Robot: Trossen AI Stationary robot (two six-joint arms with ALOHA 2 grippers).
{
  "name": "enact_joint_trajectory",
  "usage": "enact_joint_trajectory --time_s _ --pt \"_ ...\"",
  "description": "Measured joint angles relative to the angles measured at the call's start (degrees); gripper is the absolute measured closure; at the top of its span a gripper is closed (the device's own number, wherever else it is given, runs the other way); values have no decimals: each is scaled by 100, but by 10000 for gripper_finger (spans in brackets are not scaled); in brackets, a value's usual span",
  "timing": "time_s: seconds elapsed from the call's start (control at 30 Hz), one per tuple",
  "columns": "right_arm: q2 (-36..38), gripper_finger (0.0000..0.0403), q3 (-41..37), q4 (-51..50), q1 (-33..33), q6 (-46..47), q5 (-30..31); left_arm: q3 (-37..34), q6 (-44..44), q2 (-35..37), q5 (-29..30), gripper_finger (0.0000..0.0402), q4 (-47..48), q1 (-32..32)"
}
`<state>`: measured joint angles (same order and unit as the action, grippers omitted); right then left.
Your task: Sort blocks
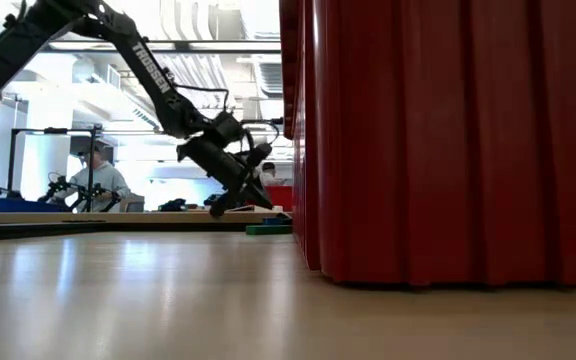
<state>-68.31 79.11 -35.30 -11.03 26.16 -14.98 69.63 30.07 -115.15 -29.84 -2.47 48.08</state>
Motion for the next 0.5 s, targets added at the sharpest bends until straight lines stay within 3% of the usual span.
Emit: enact_joint_trajectory --time_s 0.3,0.5 --pt "0 403 0 -9 0 -98 2 0 368 -246 -162 402 -507 -79" --pt "0 403 0 -16 -4 -103 2 246 356 -374 -162 402 -320 -79"
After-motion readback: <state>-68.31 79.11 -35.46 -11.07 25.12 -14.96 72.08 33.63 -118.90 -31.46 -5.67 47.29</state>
